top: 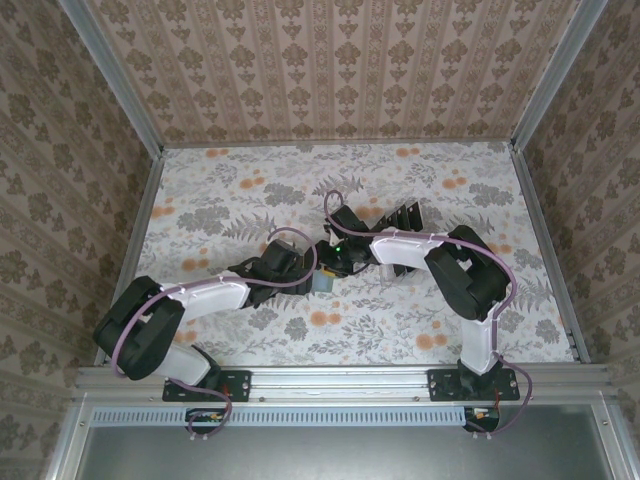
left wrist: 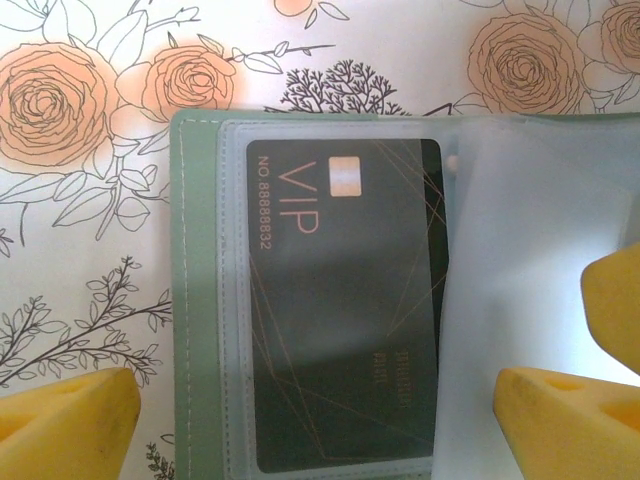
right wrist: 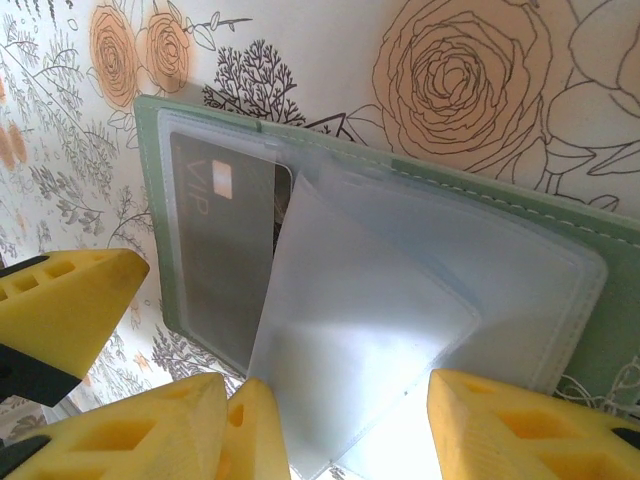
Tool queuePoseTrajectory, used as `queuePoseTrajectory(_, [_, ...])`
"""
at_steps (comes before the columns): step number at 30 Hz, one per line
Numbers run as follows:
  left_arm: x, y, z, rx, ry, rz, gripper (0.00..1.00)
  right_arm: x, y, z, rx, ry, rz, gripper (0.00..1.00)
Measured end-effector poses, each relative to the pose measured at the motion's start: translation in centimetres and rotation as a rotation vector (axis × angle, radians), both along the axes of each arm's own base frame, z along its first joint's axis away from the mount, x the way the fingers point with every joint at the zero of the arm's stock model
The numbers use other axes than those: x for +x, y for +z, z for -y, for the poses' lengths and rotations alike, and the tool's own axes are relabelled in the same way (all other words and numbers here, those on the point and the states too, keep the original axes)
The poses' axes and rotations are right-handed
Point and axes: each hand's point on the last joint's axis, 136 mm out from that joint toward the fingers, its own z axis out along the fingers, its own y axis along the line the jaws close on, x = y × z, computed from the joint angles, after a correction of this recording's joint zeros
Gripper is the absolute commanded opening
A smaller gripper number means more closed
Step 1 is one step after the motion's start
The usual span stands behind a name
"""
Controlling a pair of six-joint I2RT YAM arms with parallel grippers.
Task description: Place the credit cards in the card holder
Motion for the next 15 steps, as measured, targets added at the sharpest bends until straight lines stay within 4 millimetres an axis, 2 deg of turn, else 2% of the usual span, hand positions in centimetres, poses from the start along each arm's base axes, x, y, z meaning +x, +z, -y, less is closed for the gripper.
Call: queuePoseTrajectory(15, [-0.01,-0.08,-0.15,0.001,0.003,-0.005,1.0,-0.2,-0.16,-0.31,0.037,-0.029,-0.024,0.57])
